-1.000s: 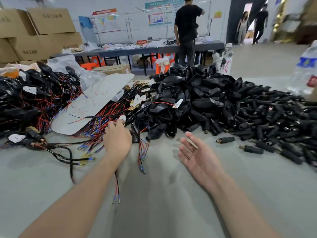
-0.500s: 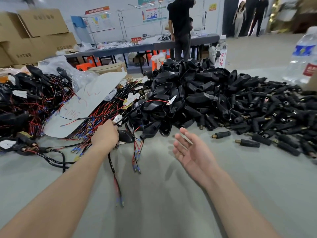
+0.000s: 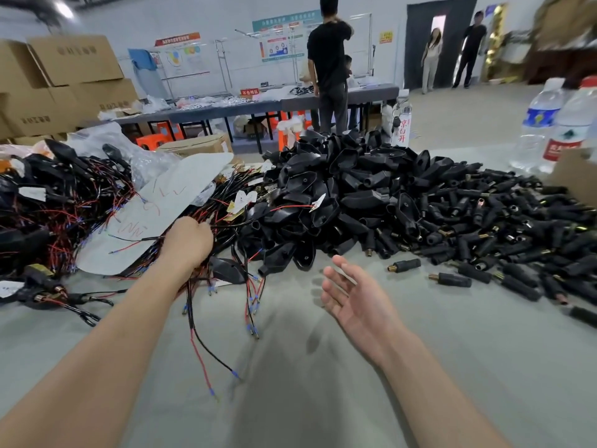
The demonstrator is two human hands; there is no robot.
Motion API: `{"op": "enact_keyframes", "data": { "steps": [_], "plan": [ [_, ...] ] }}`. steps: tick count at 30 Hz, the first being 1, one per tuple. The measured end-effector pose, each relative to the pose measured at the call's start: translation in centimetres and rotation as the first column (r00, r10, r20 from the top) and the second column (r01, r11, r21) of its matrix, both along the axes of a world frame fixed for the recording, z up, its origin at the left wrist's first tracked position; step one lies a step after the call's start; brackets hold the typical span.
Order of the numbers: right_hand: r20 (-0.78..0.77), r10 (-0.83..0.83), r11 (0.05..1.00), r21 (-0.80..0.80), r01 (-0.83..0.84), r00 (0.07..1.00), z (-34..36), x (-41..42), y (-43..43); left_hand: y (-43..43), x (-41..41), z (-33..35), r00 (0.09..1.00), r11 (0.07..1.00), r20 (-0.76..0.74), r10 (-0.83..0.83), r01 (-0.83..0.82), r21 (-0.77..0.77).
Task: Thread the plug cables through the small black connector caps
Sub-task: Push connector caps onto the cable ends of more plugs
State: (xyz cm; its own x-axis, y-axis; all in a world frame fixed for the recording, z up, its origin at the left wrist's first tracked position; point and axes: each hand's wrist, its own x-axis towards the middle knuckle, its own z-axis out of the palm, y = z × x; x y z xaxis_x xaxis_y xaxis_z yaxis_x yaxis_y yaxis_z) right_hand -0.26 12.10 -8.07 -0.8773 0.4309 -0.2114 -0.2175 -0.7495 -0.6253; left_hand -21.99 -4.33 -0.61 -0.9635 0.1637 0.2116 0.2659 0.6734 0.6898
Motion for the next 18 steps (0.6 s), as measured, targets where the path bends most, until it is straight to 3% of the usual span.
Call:
{"op": "enact_keyframes", "data": {
  "steps": [3, 6, 10, 13, 15, 18],
  "plan": [
    [0.008, -0.016, 1.0, -0.001, 0.016, 1.0, 0.1, 0.2, 0.0, 0.2, 1.2, 0.9, 0.993, 0.947, 0.117, -0.033, -0.006, 0.32],
    [0.008, -0.034, 0.999, -0.005, 0.034, 0.999, 0.1, 0.3, 0.1, 0.7, 3.4, 3.0, 0.999, 0.84, -0.018, -0.041, 0.044, 0.541],
    [0.025, -0.048, 0.998, 0.047, 0.047, 0.999, 0.4, 0.6, -0.3, 2.3, 6.8, 5.5, 0.981, 0.521, -0.019, -0.194, 0.12, 0.845],
    [0.037, -0.042, 0.983, 0.182, 0.035, 0.998, 0.5, 1.2, -0.8, 3.4, 8.4, 6.1, 0.945, 0.263, 0.033, -0.325, 0.056, 0.963],
    [0.046, 0.017, 0.953, 0.303, -0.03, 0.999, 0.4, 2.0, -1.0, 4.0, 8.8, 5.3, 0.937, 0.249, 0.056, -0.345, 0.033, 0.968],
    [0.082, 0.13, 0.925, 0.35, -0.151, 0.988, 0.3, 3.6, -0.4, 4.7, 9.2, 2.2, 0.951, 0.401, 0.144, -0.274, -0.023, 0.916]
  ]
}}
